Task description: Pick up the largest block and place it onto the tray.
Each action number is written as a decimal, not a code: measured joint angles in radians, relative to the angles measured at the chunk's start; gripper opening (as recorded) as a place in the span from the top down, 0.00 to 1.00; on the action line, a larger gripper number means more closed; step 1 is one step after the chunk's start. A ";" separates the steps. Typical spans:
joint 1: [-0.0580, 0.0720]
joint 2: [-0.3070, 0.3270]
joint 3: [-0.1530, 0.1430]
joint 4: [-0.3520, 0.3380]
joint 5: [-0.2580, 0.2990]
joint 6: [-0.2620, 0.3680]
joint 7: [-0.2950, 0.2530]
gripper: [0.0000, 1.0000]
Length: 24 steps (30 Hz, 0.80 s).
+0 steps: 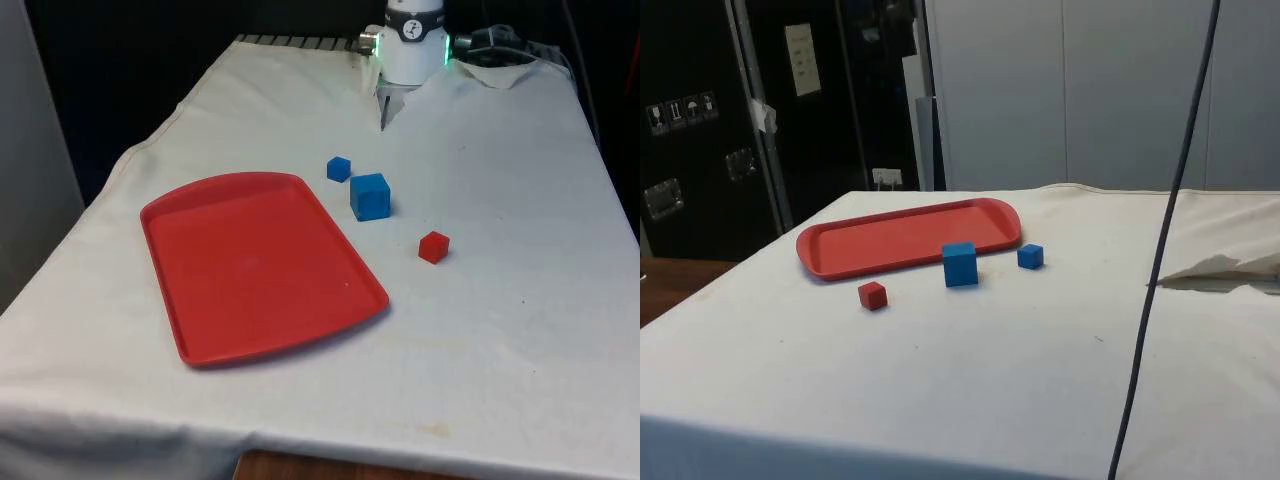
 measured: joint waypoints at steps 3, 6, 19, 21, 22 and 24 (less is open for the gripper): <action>0.000 -0.007 0.012 -0.022 -0.002 0.029 0.008 0.00; 0.000 -0.026 0.027 -0.061 -0.007 0.072 0.015 0.00; 0.000 -0.052 0.047 -0.184 -0.021 0.203 0.010 0.00; -0.002 -0.050 0.046 -0.203 -0.021 0.225 0.002 0.00; -0.004 -0.049 0.046 -0.211 -0.021 0.238 -0.002 0.00; -0.007 -0.045 0.046 -0.227 -0.021 0.260 -0.012 0.00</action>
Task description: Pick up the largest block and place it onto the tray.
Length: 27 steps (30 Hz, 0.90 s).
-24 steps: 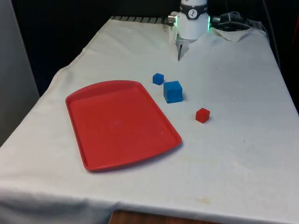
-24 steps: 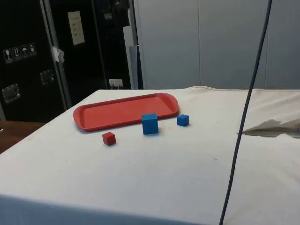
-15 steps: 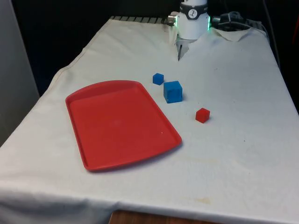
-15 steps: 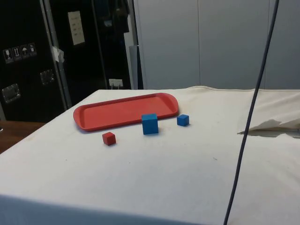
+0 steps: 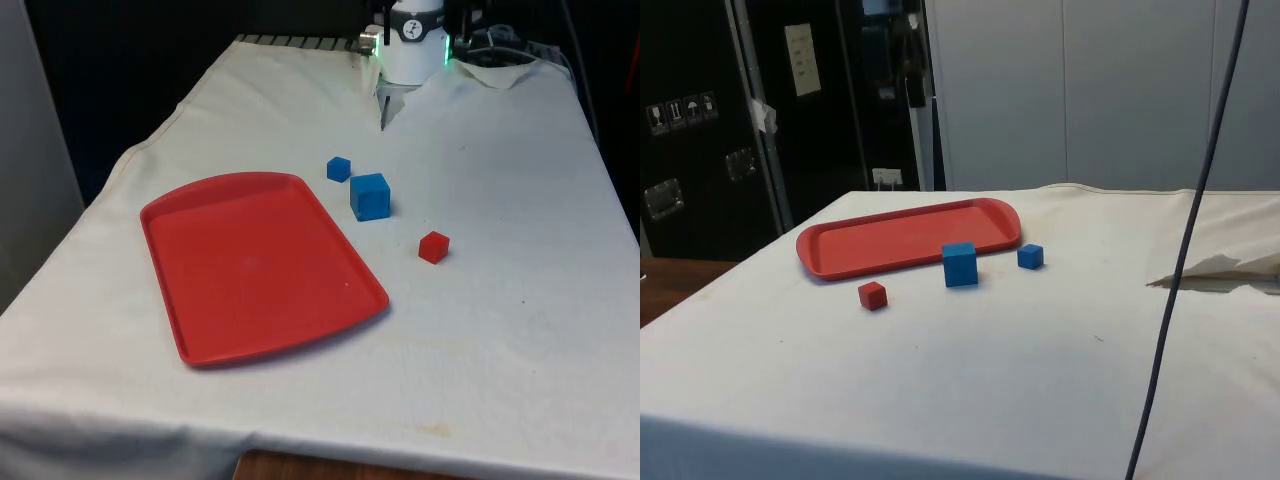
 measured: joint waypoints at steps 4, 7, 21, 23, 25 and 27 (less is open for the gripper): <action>-0.003 0.012 0.000 -0.023 0.000 0.037 -0.015 0.00; -0.006 0.023 0.000 -0.039 0.001 0.064 -0.028 0.00; -0.008 0.081 0.000 -0.104 0.004 0.191 -0.080 0.00; -0.009 0.088 0.000 -0.114 0.004 0.204 -0.086 0.00; -0.010 0.092 0.000 -0.127 0.004 0.220 -0.093 0.00; -0.011 0.091 0.000 -0.152 0.003 0.250 -0.102 0.00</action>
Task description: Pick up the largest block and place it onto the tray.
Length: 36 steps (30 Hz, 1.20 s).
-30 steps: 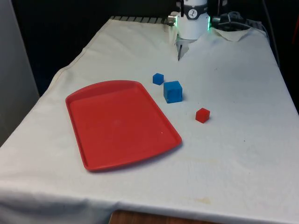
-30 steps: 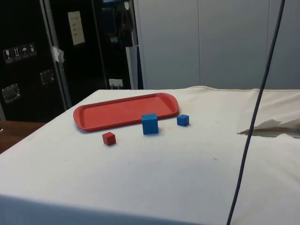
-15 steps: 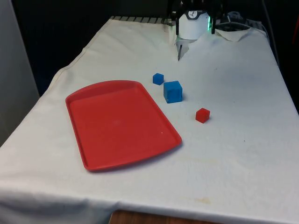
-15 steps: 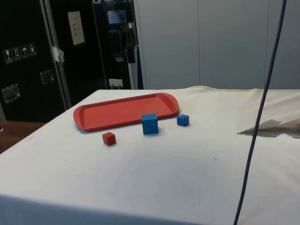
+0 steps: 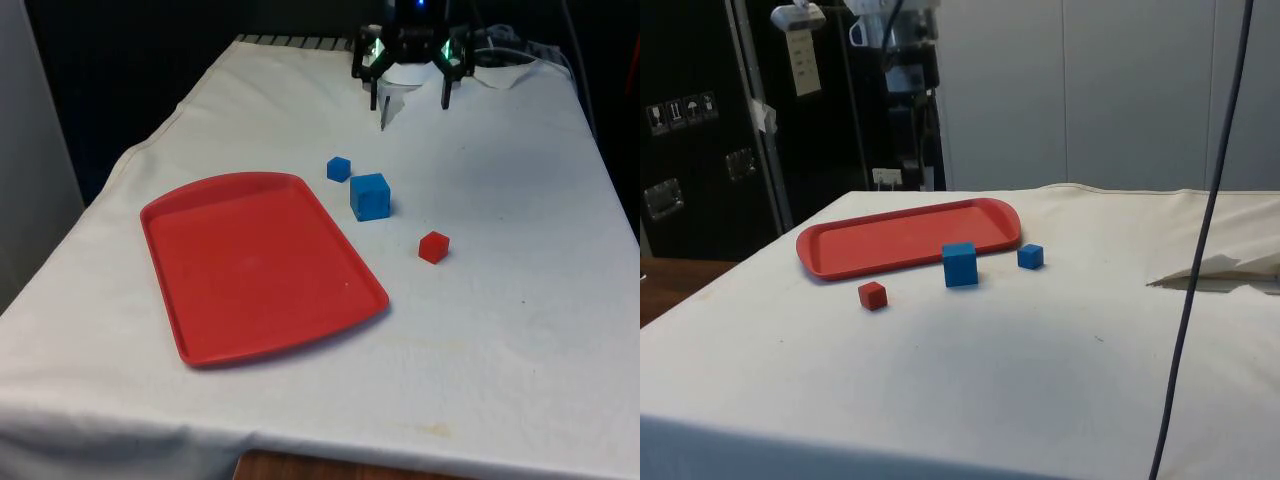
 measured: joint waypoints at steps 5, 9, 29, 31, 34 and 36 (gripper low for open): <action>-0.001 -0.003 0.000 -0.026 0.000 0.035 -0.008 0.00; -0.005 -0.008 -0.001 -0.067 -0.001 0.094 -0.024 0.00; -0.033 0.084 -0.015 -0.154 0.058 0.302 -0.145 0.00; -0.037 0.102 -0.016 -0.154 0.083 0.317 -0.172 0.00; -0.042 0.130 -0.016 -0.154 0.120 0.340 -0.210 0.00; -0.042 0.148 -0.014 -0.154 0.140 0.358 -0.228 0.00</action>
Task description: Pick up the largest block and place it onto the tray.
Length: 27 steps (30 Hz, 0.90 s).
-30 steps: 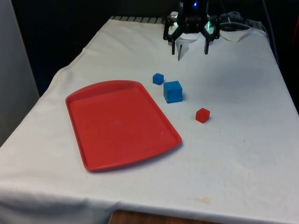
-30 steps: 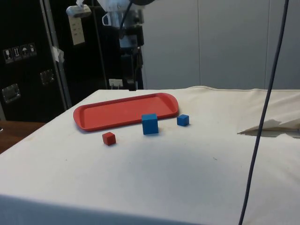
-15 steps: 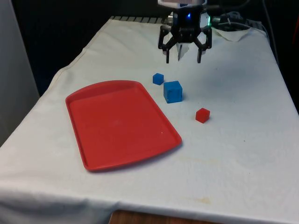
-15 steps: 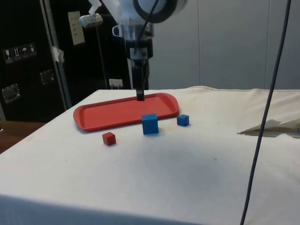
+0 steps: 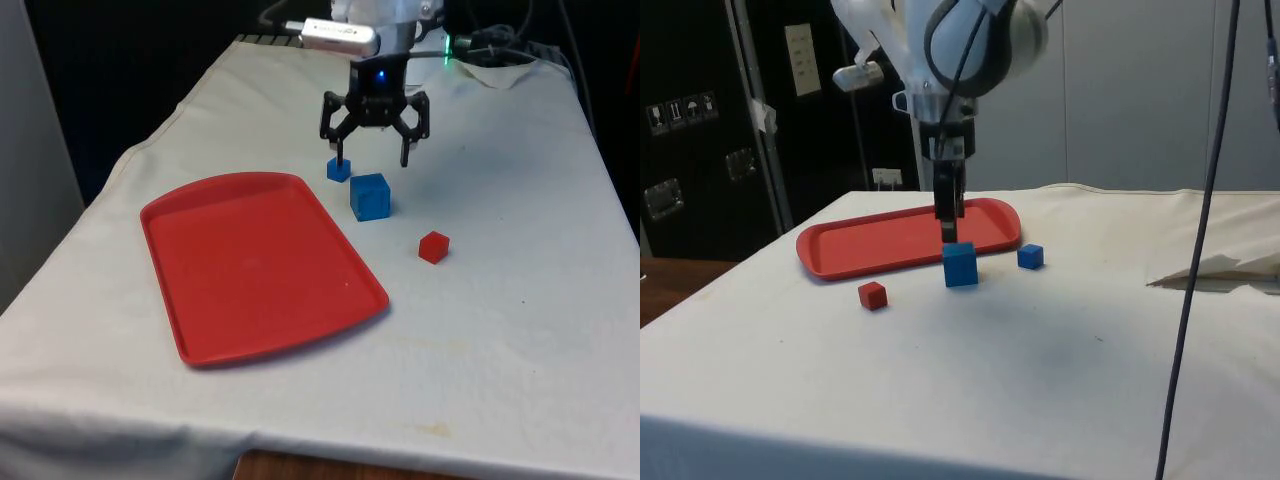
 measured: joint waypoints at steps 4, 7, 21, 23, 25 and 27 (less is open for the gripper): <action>0.000 0.027 0.006 0.000 0.023 0.030 -0.019 0.00; 0.000 0.034 0.007 0.000 0.026 0.037 -0.021 0.00; -0.002 0.134 0.025 0.006 0.100 0.127 -0.079 0.10; -0.002 0.138 0.025 0.008 0.100 0.127 -0.079 0.32; -0.003 0.139 0.025 0.009 0.100 0.127 -0.079 0.44; -0.003 0.141 0.025 0.009 0.100 0.127 -0.080 0.82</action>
